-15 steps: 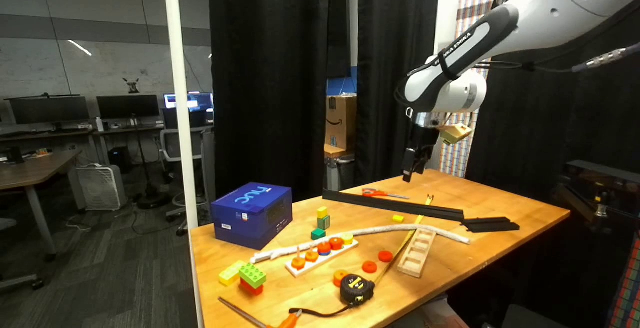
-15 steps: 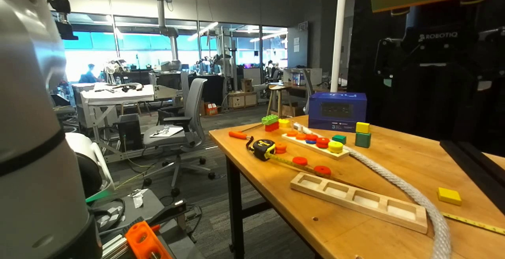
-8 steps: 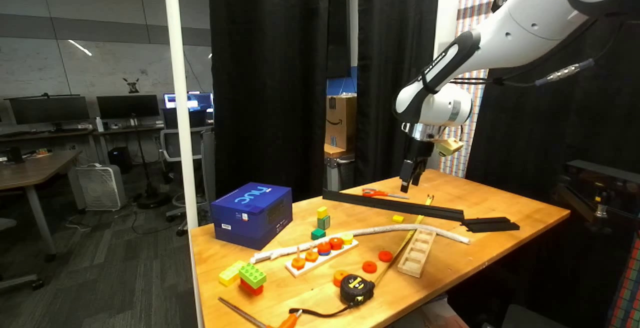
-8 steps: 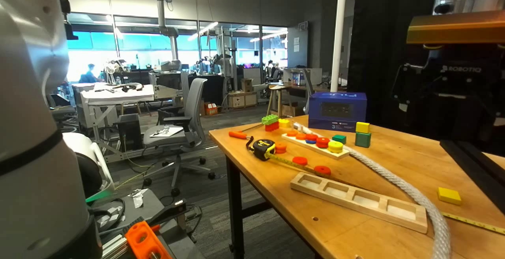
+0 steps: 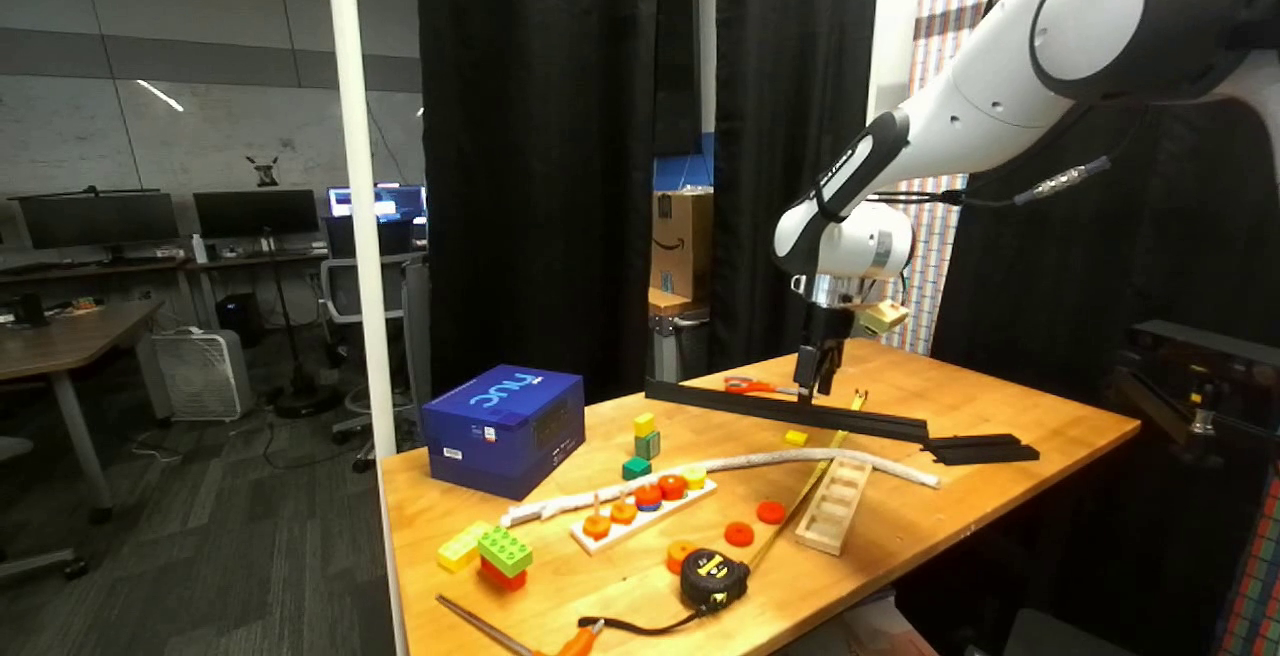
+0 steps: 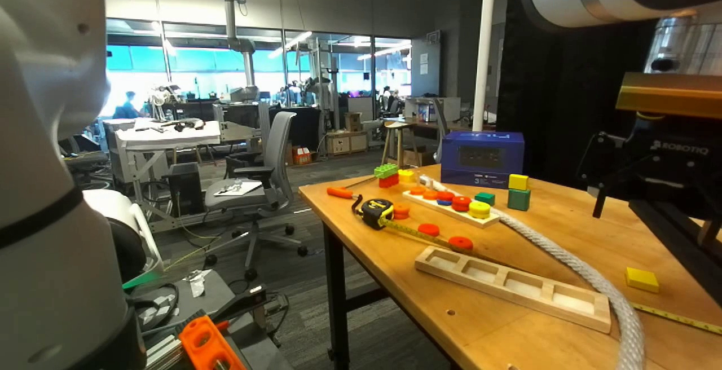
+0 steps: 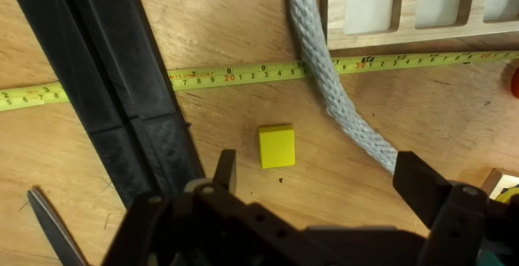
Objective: Pick up the yellow block on the right and place it on top of the green block
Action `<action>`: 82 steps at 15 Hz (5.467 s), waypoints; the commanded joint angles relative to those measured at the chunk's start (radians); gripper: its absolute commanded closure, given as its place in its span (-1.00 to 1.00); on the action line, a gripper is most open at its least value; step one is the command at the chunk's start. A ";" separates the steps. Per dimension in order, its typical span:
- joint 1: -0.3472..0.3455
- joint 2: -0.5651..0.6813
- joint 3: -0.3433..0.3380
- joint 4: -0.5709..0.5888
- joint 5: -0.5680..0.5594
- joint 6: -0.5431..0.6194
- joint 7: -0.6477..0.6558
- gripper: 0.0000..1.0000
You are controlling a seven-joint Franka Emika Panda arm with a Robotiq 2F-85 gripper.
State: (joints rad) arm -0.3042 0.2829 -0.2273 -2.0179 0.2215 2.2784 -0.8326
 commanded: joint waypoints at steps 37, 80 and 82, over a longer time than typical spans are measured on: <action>-0.113 0.267 0.125 0.239 -0.001 -0.095 -0.024 0.02; 0.238 0.058 0.248 0.069 -0.200 -0.073 0.381 0.55; 0.239 0.075 0.252 0.088 -0.207 -0.072 0.376 0.55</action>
State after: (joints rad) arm -0.0676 0.3288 0.0162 -1.9782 0.0433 2.2073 -0.4683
